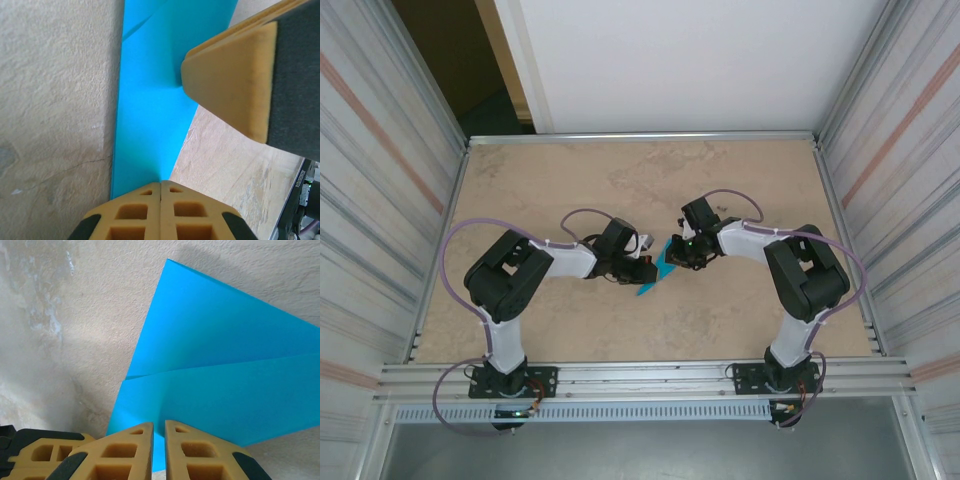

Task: Fold a paper plane with a square sheet of paper (pick it up from the middle)
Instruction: Fold the wing for the fifth time at the center of the table.

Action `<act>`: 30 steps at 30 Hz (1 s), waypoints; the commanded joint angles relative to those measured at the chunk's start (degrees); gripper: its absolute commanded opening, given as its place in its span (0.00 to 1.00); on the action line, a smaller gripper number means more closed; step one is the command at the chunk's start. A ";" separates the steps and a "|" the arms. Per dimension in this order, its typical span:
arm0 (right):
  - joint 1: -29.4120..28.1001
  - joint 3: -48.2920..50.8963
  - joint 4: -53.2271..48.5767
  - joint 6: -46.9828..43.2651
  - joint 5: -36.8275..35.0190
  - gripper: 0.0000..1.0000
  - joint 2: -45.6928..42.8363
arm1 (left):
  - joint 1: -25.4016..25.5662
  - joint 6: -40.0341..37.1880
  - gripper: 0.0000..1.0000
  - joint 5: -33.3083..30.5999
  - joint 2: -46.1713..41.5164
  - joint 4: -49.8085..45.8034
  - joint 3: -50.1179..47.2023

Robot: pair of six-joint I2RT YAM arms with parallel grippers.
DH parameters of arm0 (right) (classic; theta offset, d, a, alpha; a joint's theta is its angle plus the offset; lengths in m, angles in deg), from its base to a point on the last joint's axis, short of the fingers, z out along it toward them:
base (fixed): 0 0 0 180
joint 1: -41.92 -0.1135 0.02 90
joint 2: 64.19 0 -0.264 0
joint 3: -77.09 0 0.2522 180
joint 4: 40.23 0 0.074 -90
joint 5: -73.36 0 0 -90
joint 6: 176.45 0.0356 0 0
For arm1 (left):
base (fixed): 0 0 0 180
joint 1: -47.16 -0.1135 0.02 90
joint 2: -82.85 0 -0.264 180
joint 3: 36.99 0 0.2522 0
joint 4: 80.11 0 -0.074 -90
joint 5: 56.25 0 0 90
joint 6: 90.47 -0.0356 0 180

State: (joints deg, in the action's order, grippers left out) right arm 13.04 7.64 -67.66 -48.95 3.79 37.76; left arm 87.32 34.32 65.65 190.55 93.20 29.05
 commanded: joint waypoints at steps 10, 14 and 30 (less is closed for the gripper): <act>1.10 2.76 -1.09 -0.12 -1.81 0.10 3.16 | -0.34 -1.76 0.07 2.04 -3.67 -1.01 1.47; 1.44 3.51 0.50 -0.22 -0.47 0.07 3.41 | -0.28 -1.27 0.08 2.38 -1.30 -1.85 4.59; 3.57 4.88 3.56 -0.76 2.08 0.06 2.62 | 0.02 0.03 0.04 -3.19 4.84 -11.78 7.40</act>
State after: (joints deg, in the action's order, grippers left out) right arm 15.23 10.66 -62.09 -49.00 7.90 38.85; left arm 87.30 34.29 64.87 193.94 86.65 36.19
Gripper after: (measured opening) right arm 0.059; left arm 0.056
